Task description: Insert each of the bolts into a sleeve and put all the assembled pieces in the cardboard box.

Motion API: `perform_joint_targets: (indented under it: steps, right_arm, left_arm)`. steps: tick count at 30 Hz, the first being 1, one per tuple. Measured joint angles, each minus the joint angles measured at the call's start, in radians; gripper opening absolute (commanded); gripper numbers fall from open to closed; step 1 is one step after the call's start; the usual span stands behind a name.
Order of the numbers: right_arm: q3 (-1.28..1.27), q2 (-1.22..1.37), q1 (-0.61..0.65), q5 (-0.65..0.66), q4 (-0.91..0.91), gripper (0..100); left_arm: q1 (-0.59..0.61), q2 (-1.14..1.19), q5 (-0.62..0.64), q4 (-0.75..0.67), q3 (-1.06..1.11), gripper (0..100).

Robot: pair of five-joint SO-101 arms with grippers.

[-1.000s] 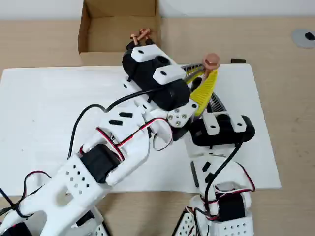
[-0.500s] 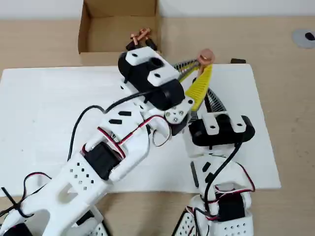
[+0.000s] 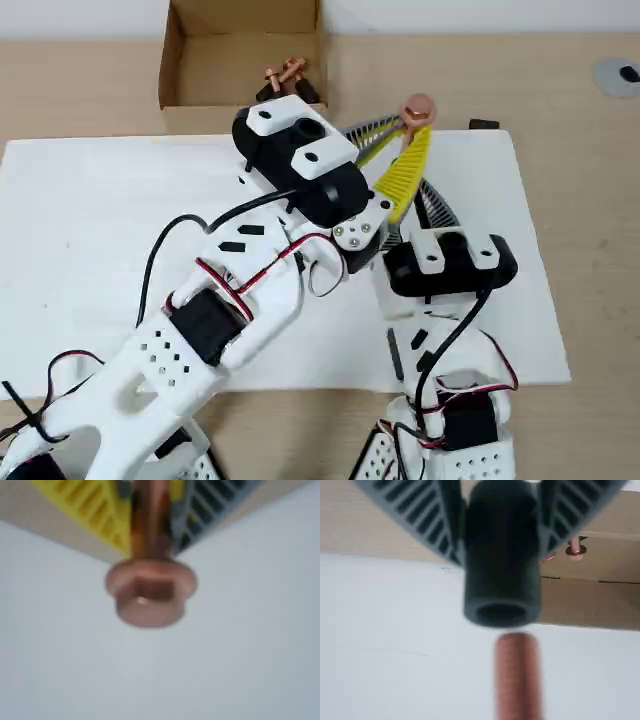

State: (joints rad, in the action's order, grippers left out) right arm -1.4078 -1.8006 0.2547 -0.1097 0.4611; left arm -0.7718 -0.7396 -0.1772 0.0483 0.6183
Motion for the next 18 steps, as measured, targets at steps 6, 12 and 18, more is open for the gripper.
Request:
perform_joint_targets:
  steps: [6,12,18]
  right_arm:
    - [0.0,0.0,0.0,0.0,0.0,0.9]
    - [0.0,0.0,0.0,0.0,0.0,0.9]
    - [-0.002,0.0,-0.003,0.002,0.0,0.9]
  left_arm:
    - [0.0,0.0,0.0,0.0,0.0,1]
    - [0.0,0.002,0.0,-0.002,0.021,1]
    - [0.0,0.038,-0.002,-0.009,0.023,1]
